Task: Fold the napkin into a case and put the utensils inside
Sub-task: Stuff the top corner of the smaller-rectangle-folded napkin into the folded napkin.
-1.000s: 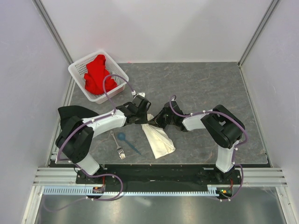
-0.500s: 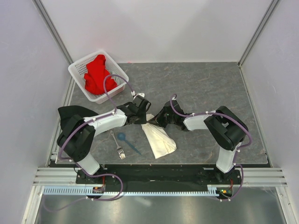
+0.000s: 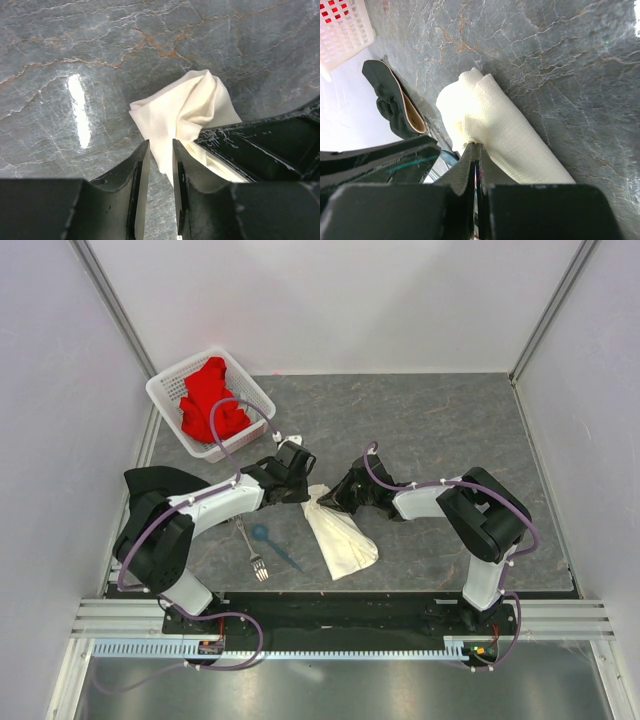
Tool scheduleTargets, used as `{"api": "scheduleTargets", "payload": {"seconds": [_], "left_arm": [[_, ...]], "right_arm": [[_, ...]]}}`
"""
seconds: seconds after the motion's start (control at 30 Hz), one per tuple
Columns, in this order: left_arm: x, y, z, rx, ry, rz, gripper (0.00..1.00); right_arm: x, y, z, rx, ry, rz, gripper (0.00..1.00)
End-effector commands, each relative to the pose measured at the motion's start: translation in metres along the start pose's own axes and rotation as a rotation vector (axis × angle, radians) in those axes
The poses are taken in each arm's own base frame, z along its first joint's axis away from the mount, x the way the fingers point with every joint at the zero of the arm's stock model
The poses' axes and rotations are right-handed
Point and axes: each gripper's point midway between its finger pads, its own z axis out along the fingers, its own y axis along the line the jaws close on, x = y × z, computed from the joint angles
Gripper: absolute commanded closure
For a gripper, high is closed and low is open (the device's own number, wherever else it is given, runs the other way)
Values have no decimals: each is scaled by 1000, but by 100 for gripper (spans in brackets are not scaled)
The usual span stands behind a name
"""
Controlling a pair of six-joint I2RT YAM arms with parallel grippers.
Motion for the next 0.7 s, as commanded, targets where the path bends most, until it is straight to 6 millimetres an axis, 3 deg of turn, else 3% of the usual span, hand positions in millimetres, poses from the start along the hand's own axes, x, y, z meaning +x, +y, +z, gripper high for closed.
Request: {"api": "scheduleTargets", "payload": {"seconds": [0.0,0.5,0.67], "left_arm": [[-7,-1,8,-5,-13,-15,69],[-5,-12,7,57,0,-25,60],[-3,-11,13,46,14,-26,61]], "right_arm": [[-5,18,-4,-44,-18,-26,100],[-1,21,-2,-42,-14,-40,100],[-1,22,-2,-43,-14,-41,100]]}}
